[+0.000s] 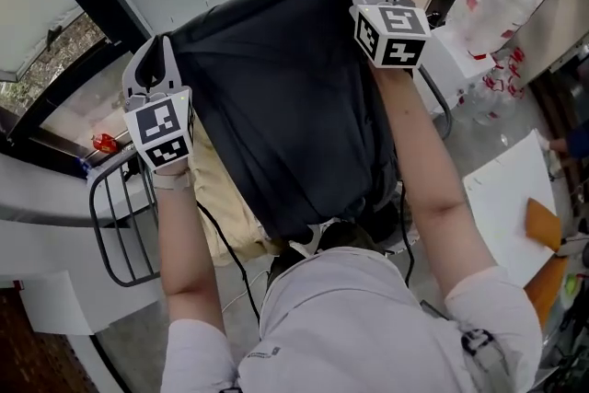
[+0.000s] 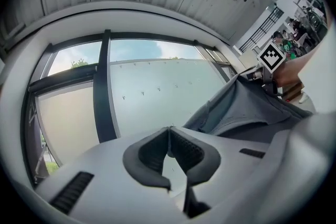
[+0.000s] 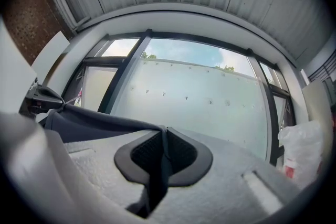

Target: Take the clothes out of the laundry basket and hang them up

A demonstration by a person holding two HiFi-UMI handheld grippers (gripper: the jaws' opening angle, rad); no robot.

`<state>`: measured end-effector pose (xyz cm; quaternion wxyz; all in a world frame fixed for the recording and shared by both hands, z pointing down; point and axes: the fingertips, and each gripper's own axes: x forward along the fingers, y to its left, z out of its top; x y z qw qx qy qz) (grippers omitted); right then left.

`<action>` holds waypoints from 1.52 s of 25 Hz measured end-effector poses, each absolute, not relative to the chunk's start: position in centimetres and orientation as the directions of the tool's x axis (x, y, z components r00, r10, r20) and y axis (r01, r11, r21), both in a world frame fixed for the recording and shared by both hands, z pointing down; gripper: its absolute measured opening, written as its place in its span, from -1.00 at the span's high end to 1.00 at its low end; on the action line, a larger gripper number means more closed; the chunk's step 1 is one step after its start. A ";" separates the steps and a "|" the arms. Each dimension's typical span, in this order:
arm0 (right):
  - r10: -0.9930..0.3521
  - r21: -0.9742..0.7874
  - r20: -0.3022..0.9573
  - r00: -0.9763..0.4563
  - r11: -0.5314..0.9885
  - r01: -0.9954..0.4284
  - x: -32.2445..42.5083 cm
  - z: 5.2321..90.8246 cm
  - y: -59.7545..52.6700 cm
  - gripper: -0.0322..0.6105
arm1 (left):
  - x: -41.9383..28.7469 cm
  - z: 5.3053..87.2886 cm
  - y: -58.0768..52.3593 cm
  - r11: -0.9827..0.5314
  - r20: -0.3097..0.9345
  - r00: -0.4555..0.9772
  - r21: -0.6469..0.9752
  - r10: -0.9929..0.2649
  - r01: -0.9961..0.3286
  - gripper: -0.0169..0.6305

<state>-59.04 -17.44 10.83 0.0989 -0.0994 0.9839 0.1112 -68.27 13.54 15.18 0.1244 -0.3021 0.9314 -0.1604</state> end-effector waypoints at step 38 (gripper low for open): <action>-0.001 0.091 0.771 -0.637 0.990 0.108 -70.2 52.1 -21.6 0.04 | -78.5 51.0 9.8 0.719 0.605 -0.670 -0.220 -0.430 -0.659 0.52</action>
